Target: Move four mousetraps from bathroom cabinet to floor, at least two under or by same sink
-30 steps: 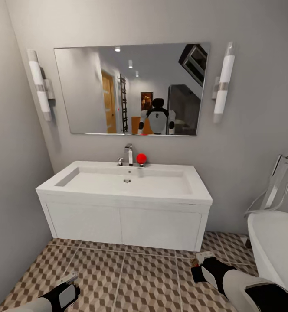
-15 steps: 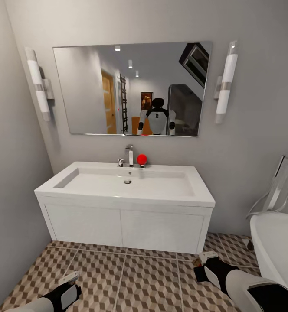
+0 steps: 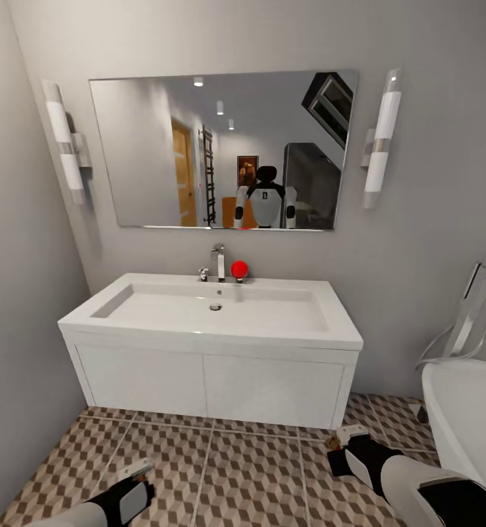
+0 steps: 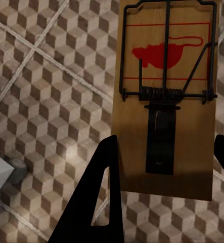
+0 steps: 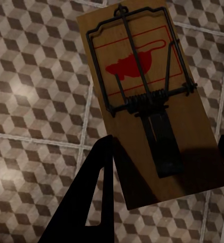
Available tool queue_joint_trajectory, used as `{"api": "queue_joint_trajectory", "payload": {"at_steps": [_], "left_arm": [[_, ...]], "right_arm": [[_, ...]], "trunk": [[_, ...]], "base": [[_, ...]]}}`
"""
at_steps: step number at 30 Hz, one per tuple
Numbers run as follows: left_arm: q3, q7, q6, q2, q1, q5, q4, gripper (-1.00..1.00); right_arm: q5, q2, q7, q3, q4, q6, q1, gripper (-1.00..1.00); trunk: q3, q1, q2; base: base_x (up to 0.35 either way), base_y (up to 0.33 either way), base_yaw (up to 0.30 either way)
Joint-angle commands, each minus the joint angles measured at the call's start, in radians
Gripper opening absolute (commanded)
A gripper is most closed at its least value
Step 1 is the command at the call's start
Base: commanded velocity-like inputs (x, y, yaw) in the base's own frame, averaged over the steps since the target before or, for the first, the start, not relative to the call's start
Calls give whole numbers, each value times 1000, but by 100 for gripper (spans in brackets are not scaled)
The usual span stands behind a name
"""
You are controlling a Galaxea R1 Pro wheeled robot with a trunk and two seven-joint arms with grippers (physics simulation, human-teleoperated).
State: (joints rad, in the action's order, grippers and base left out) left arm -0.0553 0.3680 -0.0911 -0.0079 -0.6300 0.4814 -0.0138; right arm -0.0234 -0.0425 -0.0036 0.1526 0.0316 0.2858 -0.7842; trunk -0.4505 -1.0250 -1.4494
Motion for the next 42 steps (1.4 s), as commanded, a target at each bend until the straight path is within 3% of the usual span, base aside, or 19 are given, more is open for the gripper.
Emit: {"api": "queue_joint_trajectory", "payload": {"at_steps": [1,9,42], "left_arm": [[-6,5,-5,-4,0,5,-1,-100],[-6,6,-6,-21,0,5,0,-100],[-9,6,-24,-20,0,5,0,-100]], "right_arm": [[-3,0,-1,7,1,2,-1,-100],[-3,1,1,7,2,3,-1,-100],[-1,0,10,7,2,2,-1,-100]], "trunk": [[-1,0,-1],[-1,0,-1],[-104,-126,-232]], "base": [[0,0,0],[0,0,0],[0,0,0]]}}
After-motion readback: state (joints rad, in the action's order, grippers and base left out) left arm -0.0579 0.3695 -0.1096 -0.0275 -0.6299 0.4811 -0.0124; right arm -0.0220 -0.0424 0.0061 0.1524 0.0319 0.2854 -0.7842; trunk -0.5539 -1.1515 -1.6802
